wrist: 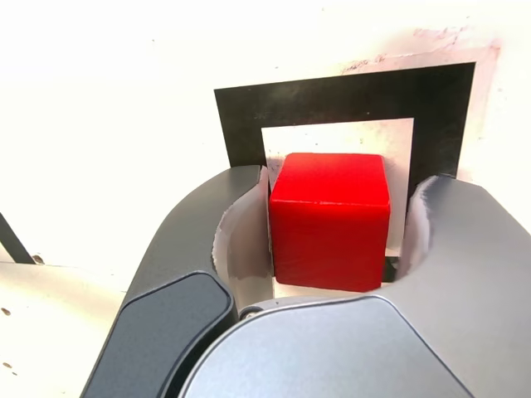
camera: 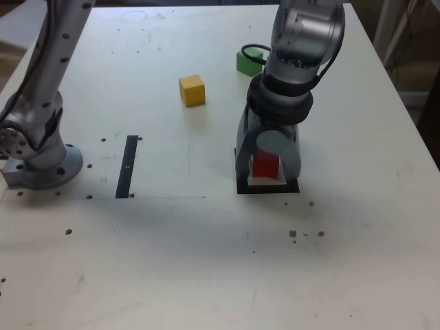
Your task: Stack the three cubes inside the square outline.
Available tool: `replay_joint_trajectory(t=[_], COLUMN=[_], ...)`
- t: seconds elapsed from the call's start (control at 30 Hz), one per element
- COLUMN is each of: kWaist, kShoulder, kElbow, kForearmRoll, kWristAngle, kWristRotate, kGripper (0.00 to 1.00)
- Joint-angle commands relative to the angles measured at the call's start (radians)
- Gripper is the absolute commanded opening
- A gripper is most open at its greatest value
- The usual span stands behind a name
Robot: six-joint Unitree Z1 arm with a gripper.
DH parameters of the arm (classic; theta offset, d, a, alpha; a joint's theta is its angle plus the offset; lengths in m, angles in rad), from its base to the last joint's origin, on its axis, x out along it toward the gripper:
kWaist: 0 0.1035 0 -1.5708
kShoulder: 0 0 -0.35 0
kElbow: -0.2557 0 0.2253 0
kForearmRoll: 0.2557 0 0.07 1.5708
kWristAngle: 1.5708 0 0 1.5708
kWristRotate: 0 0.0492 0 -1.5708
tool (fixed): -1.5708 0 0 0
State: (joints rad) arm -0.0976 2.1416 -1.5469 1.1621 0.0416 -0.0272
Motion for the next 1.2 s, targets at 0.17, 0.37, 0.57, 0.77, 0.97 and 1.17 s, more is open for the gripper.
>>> replay_joint_trajectory(t=[0.17, 0.37, 0.57, 0.77, 0.97, 1.17], kWaist=[0.009, 0.013, 0.013, 0.014, 0.041, 0.119], kShoulder=[-0.031, -0.063, -0.073, -0.131, -0.194, -0.265], kElbow=[0.024, 0.028, 0.026, 0.029, 0.052, 0.106], kForearmRoll=[0.018, 0.035, 0.035, 0.034, 0.070, 0.080], kWristAngle=[0.029, 0.039, 0.031, 0.056, 0.070, 0.093], kWristRotate=[-0.013, -0.019, -0.017, 0.013, 0.050, 0.073], kGripper=[0.96, 1.00, 1.00, 1.00, 1.00, 1.00])
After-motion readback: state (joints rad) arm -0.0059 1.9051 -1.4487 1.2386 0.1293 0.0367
